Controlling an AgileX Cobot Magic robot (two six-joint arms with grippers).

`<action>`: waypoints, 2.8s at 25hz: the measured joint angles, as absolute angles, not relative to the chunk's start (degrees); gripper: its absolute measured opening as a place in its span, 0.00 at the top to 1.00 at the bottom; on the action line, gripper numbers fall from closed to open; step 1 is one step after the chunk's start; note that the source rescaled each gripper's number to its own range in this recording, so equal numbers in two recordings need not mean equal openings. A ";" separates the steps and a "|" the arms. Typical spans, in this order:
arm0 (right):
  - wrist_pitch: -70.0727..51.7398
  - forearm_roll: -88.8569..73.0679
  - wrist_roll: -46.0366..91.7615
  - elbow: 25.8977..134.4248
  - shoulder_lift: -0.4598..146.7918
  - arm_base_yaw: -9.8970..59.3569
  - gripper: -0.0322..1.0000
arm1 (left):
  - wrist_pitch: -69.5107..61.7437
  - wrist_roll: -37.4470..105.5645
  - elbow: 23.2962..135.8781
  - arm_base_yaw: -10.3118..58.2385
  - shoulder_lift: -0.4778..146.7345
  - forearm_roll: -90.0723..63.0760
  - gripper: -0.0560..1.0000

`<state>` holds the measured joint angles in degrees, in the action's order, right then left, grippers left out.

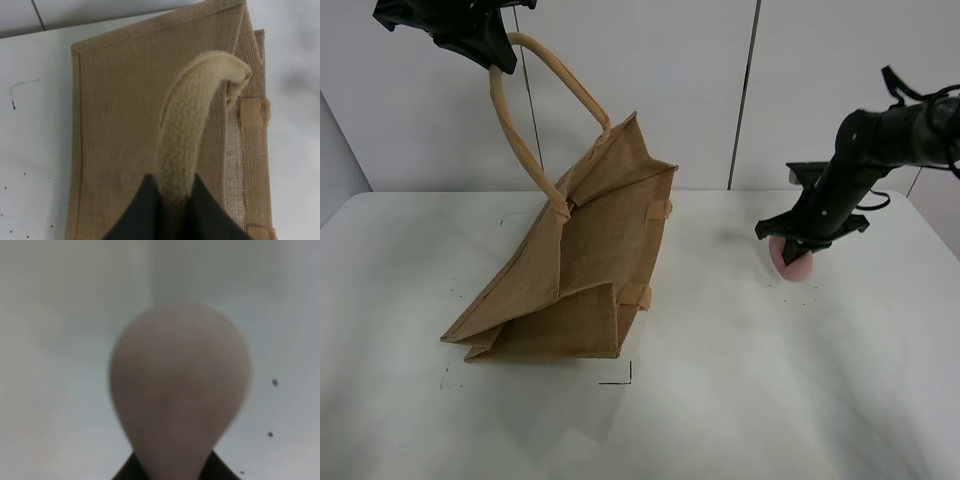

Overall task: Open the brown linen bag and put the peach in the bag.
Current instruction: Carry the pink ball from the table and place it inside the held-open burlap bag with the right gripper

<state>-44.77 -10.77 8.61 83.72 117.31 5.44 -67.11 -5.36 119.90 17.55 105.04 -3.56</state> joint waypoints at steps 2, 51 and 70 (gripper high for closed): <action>-46.17 -15.70 13.76 85.02 113.10 5.44 0.97 | -67.11 -5.36 119.90 17.55 105.04 -3.56 0.95; -16.47 -46.67 56.55 86.13 123.47 35.92 0.01 | -67.22 -4.96 119.90 17.55 104.24 -3.44 0.95; -51.99 -15.42 20.58 94.60 110.30 22.61 0.00 | -67.22 -4.96 119.90 17.55 104.24 -3.44 0.95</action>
